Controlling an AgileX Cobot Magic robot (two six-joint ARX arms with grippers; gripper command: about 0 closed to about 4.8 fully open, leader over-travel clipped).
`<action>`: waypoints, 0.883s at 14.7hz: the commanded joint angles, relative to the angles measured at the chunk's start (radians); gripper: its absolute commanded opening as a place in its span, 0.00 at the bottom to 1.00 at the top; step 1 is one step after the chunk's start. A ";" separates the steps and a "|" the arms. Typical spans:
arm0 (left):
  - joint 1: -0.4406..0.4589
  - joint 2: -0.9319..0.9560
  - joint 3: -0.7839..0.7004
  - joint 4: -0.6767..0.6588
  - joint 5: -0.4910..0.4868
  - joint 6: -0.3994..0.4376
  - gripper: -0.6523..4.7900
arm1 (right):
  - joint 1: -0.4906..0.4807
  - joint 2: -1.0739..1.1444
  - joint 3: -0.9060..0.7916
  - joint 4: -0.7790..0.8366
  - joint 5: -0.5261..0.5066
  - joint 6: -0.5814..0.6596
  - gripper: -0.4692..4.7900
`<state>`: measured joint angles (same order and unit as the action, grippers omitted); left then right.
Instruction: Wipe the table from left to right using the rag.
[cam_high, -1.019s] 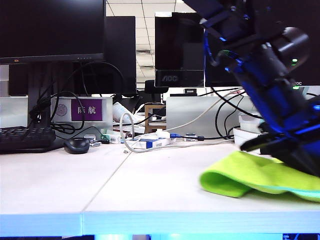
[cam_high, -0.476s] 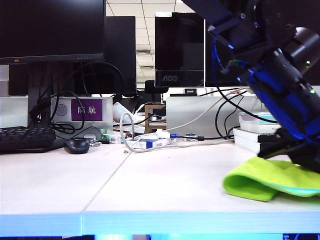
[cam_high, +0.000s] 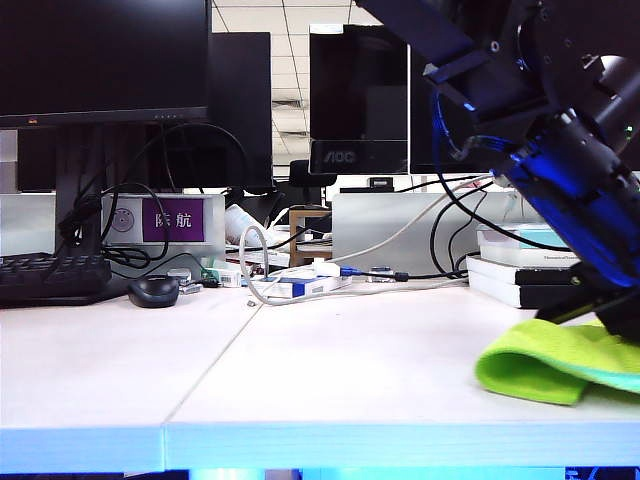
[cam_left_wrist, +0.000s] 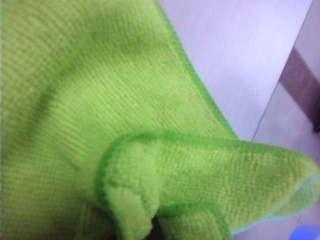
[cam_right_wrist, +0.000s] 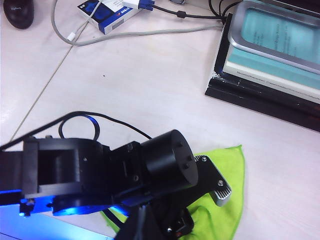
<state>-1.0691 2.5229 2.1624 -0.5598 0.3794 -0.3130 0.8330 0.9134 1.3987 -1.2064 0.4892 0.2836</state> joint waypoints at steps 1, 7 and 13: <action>-0.015 0.026 0.007 0.050 0.025 -0.042 0.11 | 0.000 -0.003 0.003 0.006 0.003 0.005 0.08; -0.036 0.064 0.008 0.163 0.074 -0.123 0.11 | 0.001 -0.003 0.003 0.006 0.003 0.005 0.08; -0.034 0.072 0.008 0.248 0.078 -0.159 0.11 | 0.001 -0.003 0.003 0.006 0.003 0.005 0.08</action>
<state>-1.1015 2.5889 2.1712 -0.3237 0.4564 -0.4675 0.8330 0.9134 1.3991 -1.2064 0.4892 0.2836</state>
